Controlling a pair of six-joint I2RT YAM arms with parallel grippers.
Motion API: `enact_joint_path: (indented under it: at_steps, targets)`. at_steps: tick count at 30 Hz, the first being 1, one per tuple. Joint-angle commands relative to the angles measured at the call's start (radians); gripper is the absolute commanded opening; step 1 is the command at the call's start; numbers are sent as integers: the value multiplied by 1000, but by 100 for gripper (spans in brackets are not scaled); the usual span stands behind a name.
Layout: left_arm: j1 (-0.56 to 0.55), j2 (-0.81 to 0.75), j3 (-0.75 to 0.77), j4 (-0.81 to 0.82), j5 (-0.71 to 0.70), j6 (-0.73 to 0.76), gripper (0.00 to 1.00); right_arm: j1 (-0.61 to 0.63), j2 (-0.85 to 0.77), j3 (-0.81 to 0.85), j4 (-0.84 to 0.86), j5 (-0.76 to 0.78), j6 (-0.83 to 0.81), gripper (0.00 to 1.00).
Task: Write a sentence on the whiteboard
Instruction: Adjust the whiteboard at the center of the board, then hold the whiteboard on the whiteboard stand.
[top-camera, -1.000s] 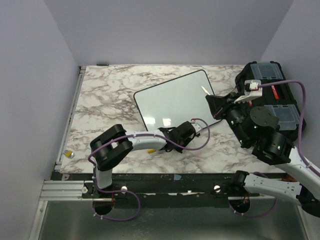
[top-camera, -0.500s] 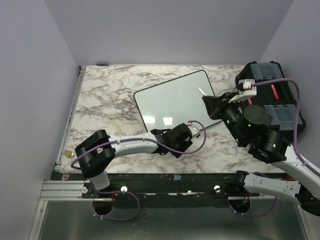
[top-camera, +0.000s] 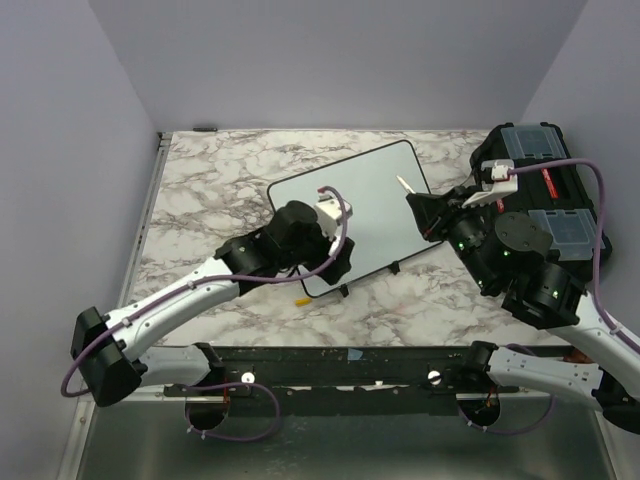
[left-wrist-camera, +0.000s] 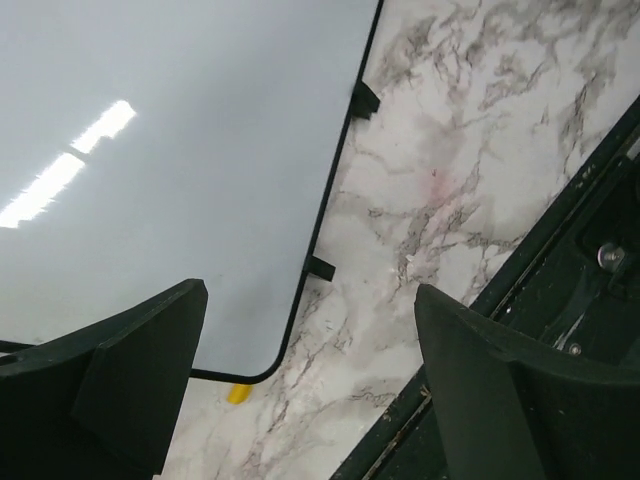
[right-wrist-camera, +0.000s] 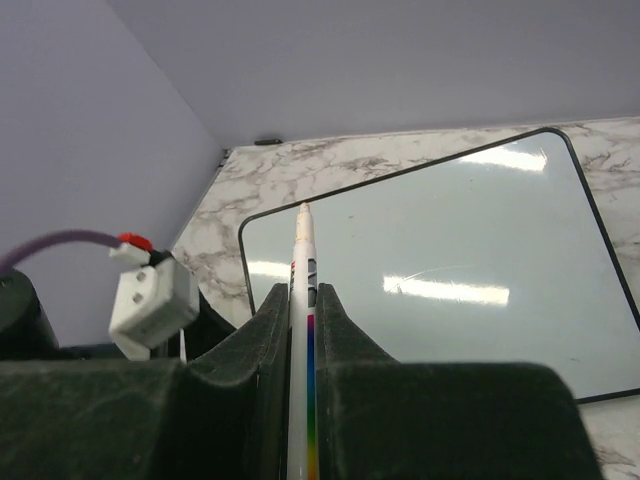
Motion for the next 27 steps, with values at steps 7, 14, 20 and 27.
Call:
enact_joint_path:
  at_steps: [7, 14, 20, 27]
  targets:
    - [356, -94, 80, 31, 301, -42, 85, 3, -4, 2, -55, -108, 25, 1]
    - [543, 93, 333, -69, 403, -110, 86, 3, -9, -11, -75, -131, 46, 1]
    - [620, 193, 388, 19, 443, -176, 87, 2, -19, -40, -76, -150, 67, 1]
    - [670, 289, 364, 186, 481, -194, 89, 3, -20, 14, -145, -168, 74, 1]
